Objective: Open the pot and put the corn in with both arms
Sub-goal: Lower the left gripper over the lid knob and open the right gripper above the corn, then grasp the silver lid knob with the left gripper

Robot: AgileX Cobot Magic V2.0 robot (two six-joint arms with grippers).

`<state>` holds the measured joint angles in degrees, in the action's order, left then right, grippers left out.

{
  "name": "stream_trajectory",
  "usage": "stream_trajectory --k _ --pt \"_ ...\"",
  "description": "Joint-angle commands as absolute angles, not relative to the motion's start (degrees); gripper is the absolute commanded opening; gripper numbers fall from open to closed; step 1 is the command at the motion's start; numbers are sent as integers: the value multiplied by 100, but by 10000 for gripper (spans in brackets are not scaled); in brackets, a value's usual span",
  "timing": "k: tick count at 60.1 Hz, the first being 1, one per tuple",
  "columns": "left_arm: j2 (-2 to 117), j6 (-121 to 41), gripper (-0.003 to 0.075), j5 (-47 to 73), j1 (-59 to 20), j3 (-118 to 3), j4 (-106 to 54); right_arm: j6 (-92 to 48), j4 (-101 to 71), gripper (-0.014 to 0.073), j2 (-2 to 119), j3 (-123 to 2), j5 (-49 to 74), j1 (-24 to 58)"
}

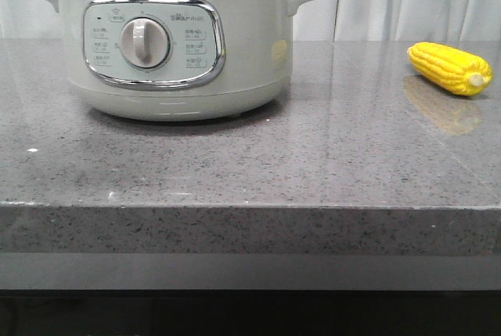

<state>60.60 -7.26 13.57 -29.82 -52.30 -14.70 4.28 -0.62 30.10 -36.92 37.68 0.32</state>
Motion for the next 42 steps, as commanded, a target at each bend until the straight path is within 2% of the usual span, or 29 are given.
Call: stream_trajectory --k 1,18,42 --pt "6259 -751 545 591 -3235 -5546 -1425 406 -44 499 3078 -3873 3384 42" --pt "7176 -751 545 70 -3460 -6130 -1368 406 -55 499 3078 -3873 3384 42" --pt "8165 -740 545 72 -2826 -7387 -1402 406 -101 499 3078 -3873 3410 42"
